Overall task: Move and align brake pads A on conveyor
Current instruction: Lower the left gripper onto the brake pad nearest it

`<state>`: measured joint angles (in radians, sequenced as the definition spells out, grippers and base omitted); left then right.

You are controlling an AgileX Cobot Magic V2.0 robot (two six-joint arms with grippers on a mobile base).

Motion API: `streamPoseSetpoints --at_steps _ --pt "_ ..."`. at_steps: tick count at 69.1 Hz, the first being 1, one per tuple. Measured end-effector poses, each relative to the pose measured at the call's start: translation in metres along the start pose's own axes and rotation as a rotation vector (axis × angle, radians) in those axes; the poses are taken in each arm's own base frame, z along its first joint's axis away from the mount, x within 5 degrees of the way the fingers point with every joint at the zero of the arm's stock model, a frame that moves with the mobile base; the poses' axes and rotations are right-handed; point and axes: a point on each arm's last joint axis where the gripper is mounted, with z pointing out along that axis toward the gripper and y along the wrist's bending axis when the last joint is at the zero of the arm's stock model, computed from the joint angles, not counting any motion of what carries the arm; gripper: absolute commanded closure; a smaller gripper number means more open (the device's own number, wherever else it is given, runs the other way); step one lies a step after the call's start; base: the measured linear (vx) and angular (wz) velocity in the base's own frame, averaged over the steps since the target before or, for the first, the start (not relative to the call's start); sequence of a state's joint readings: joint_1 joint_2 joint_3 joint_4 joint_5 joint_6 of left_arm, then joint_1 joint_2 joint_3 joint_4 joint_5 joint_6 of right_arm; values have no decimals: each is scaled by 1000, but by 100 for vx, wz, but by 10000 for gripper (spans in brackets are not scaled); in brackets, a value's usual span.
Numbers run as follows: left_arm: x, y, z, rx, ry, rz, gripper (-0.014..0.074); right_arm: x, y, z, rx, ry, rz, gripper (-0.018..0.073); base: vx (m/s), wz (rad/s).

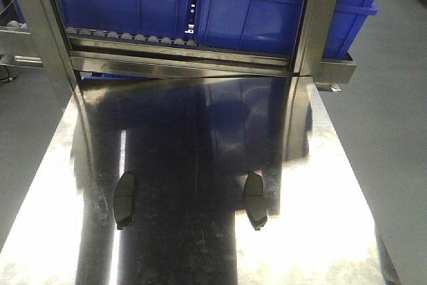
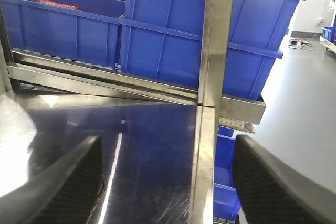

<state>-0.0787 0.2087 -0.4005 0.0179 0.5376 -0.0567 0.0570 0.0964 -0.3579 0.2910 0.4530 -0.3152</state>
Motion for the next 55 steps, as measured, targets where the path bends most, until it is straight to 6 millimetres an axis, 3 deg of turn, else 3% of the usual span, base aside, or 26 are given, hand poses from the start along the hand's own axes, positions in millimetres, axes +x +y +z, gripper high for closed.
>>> streamPoseSetpoints --at_steps 45,55 --pt "0 0 0 0 1 -4 115 0 0 0 0 0 0 63 0 0" --pt "-14 -1 6 -6 67 -75 115 0 0 0 0 0 0 63 0 0"
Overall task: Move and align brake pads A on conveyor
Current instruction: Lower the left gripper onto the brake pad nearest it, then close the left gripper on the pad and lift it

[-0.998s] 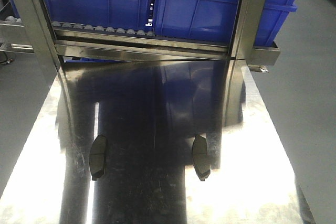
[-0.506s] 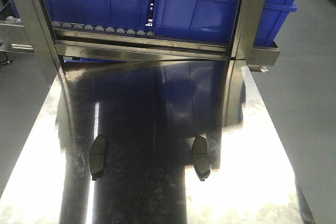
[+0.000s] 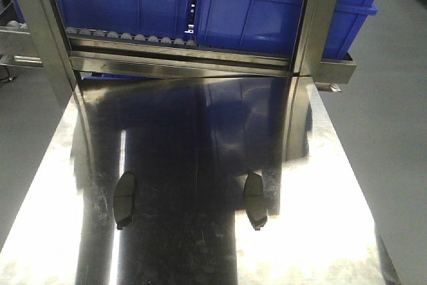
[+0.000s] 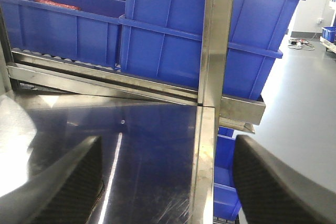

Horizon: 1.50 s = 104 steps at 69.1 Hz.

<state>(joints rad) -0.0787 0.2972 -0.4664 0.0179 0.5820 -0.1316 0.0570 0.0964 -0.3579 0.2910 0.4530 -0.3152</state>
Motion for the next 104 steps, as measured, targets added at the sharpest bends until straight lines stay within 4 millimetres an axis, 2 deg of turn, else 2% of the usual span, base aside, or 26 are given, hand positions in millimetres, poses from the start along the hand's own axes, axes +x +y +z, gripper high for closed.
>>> streamPoseSetpoints --at_steps 13,21,31,46,59,68,84,104 --pt "-34 -4 33 -33 242 -21 115 0 0 0 0 0 0 63 0 0" --pt "-41 -5 65 -60 426 -17 115 0 0 0 0 0 0 63 0 0" --pt "-37 -4 105 -92 599 1 115 0 0 0 0 0 0 63 0 0" --pt "-21 -3 161 -112 814 -9 118 0 0 0 0 0 0 63 0 0" --pt "-13 -10 188 -91 878 -22 132 0 0 0 0 0 0 63 0 0" --pt "-8 -28 203 -47 897 2 132 0 0 0 0 0 0 63 0 0" --pt "7 -75 232 27 964 60 132 0 0 0 0 0 0 63 0 0" --pt "15 -113 256 34 987 62 132 0 0 0 0 0 0 63 0 0"
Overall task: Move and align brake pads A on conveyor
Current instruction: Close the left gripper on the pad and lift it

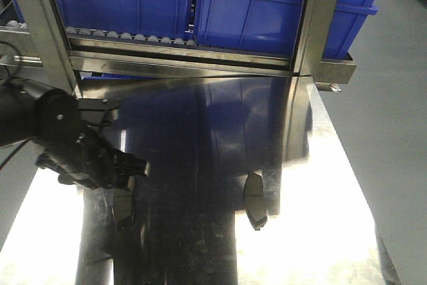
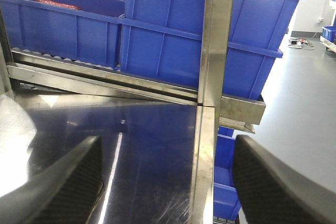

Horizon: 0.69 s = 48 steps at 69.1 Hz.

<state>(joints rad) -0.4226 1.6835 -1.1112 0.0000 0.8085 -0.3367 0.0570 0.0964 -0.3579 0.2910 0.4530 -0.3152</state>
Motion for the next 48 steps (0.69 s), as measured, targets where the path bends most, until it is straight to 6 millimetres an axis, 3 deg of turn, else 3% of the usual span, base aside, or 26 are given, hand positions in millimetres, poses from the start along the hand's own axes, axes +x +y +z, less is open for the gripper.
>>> streamPoseSetpoints --at_steps 8,48 --pt "-6 -8 9 -3 11 -16 132 0 0 0 0 0 0 63 0 0" --pt "-6 -8 49 -51 117 -67 136 0 0 0 0 0 0 63 0 0"
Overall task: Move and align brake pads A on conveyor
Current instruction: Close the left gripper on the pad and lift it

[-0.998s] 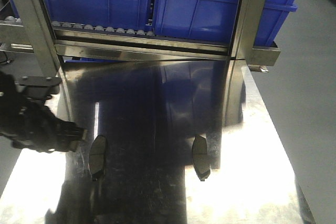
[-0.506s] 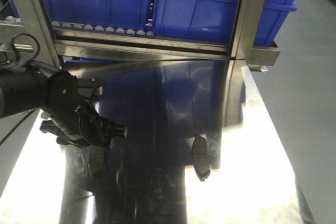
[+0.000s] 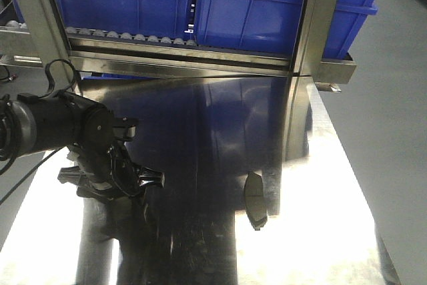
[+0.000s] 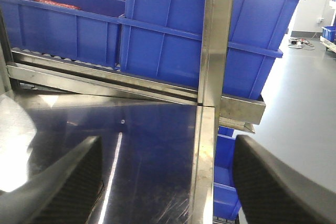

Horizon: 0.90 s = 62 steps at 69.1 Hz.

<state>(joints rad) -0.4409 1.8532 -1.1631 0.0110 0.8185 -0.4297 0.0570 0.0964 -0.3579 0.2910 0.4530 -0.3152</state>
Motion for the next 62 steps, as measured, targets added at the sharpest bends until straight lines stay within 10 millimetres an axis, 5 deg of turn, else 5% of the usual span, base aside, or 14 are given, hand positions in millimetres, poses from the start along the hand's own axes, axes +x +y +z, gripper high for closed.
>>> streamPoseSetpoints --at_steps 22,40,51,62 --pt "-4 0 9 -20 -2 -7 248 0 0 0 0 0 0 63 0 0" --pt "-7 0 8 -20 -23 1 607 0 0 0 0 0 0 63 0 0" --pt "-5 0 0 -22 -61 26 603 0 0 0 0 0 0 63 0 0" --pt "5 4 -34 -13 -171 42 603 0 0 0 0 0 0 63 0 0"
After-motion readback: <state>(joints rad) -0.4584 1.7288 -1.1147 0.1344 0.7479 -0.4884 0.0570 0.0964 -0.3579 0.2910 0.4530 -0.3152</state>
